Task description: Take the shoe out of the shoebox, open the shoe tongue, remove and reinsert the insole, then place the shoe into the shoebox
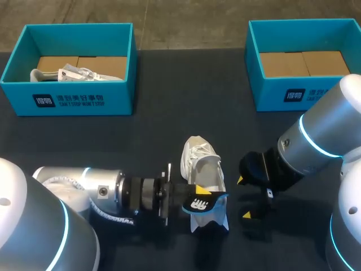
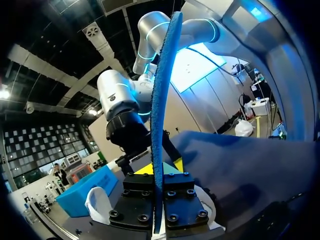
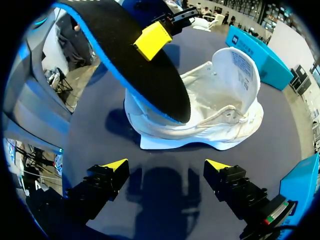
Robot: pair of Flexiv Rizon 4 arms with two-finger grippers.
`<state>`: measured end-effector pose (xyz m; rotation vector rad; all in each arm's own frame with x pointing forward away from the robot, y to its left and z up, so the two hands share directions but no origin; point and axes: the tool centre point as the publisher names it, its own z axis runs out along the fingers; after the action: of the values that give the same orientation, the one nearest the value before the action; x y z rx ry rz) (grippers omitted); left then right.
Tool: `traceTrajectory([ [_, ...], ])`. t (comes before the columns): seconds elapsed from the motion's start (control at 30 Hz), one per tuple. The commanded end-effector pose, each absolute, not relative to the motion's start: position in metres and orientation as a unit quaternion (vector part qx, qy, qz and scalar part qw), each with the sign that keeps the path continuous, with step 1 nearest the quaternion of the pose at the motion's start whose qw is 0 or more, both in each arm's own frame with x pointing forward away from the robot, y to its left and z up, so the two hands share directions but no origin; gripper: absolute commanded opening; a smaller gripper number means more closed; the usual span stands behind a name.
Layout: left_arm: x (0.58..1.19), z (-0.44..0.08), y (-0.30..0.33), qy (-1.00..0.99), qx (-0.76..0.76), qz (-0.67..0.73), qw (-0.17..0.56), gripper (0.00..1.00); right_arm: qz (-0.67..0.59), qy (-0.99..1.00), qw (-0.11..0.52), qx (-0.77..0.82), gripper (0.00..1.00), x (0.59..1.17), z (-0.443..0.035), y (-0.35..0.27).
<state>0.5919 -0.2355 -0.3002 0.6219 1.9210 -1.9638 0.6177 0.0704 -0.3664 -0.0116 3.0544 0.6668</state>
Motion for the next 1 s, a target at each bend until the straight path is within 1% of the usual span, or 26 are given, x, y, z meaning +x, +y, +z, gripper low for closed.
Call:
traceTrajectory([
  [0.03,0.594,-0.301,-0.235,0.672,0.219,-0.689,0.160,0.00,0.212,0.977,0.009,-0.003,1.00,0.617,-0.367,0.071],
  [0.33,0.595,-0.302,-0.235,0.669,0.218,-0.693,0.158,0.00,0.212,0.977,0.009,-0.003,1.00,0.617,-0.367,0.071],
  [0.57,0.599,-0.306,-0.233,0.655,0.225,-0.698,0.180,0.00,0.212,0.977,0.009,-0.003,1.00,0.617,-0.367,0.071],
  [1.0,0.609,-0.316,-0.233,0.656,0.224,-0.694,0.195,0.00,0.212,0.977,0.009,-0.003,1.00,0.617,-0.367,0.071],
])
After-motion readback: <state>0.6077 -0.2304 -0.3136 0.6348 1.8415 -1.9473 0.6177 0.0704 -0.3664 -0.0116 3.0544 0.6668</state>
